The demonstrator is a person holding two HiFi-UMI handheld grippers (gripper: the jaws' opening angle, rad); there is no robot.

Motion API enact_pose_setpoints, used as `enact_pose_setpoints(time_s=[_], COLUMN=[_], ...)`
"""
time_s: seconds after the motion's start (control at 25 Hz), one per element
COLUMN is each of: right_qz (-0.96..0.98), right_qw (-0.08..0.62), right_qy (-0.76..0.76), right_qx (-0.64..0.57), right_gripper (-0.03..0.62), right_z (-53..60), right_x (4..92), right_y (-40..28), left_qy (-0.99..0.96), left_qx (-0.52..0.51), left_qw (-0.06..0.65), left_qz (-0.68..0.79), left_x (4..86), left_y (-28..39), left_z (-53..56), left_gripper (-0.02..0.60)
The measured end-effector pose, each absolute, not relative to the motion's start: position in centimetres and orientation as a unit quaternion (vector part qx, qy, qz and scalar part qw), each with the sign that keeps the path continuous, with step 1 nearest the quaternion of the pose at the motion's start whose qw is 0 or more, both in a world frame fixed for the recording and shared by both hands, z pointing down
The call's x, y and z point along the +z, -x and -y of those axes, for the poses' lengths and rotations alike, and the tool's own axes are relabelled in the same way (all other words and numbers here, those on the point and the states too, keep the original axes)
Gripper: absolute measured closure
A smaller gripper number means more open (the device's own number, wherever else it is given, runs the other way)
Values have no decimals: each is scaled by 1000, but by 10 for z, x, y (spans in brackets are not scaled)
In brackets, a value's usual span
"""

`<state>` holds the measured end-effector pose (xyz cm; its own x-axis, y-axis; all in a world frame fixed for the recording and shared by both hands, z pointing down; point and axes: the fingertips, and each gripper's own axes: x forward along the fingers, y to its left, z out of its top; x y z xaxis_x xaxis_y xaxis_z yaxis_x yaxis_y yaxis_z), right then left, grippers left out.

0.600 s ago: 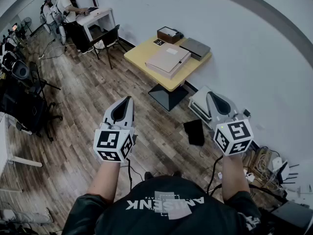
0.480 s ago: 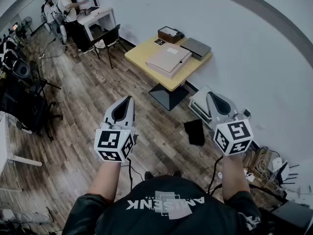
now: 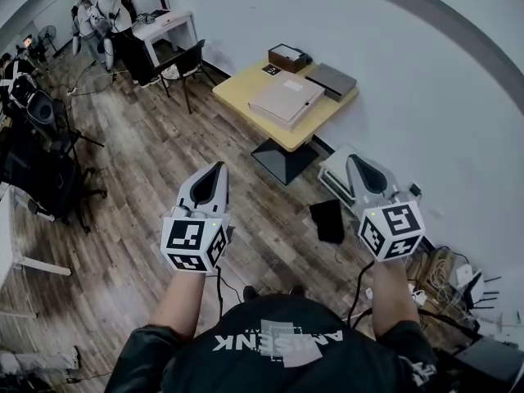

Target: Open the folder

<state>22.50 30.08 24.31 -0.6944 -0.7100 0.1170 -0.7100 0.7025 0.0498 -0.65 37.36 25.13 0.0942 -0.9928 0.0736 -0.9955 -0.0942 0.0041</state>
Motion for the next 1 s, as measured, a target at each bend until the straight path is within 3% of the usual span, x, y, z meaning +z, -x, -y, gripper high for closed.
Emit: enact_pose_setpoints(time_s=[1.0], right_qz=[908], right_qw=[90], right_qy=[-409], right_qx=[6], right_gripper=[591], right_z=[-303], right_x=[269], right_y=[-148], left_qy=[-757], left_qx=[29], left_qw=[27], left_qz=[652], left_x=[282], left_y=[87], left_z=[-362], left_gripper=[583])
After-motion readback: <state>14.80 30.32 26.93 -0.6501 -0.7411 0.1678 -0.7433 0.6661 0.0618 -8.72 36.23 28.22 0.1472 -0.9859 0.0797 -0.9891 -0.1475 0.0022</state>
